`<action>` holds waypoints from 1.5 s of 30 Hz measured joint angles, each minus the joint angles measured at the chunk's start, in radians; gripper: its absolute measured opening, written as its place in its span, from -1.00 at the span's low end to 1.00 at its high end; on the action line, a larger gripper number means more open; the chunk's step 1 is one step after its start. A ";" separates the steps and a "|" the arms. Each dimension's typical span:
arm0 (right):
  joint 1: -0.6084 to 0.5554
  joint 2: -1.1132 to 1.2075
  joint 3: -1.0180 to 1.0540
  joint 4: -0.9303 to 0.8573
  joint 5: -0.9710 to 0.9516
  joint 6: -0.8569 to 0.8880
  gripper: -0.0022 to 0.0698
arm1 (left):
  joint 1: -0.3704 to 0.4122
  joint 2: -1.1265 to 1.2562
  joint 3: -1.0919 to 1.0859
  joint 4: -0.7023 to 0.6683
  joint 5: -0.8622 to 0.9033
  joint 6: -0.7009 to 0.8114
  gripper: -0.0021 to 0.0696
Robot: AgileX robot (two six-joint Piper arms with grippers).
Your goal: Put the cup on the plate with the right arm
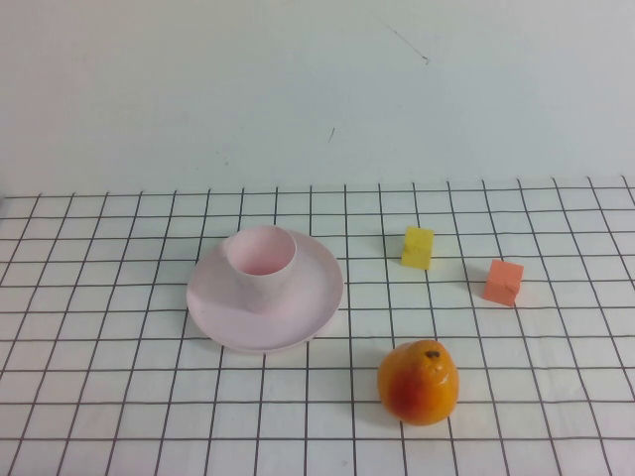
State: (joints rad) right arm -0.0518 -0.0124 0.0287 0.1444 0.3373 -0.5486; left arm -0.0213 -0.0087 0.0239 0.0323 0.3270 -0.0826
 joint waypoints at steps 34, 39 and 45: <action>0.000 0.000 0.000 0.000 0.035 0.027 -0.95 | 0.000 0.000 0.000 0.000 0.000 0.000 -0.95; 0.000 0.000 0.000 -0.072 0.033 0.375 -0.95 | 0.000 0.000 0.000 0.000 0.000 0.000 -0.95; 0.000 0.000 0.000 -0.161 0.031 0.536 -0.95 | 0.000 0.000 0.000 0.000 0.000 0.000 -0.95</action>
State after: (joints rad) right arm -0.0518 -0.0124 0.0287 -0.0165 0.3682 -0.0124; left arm -0.0213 -0.0087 0.0239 0.0323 0.3270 -0.0826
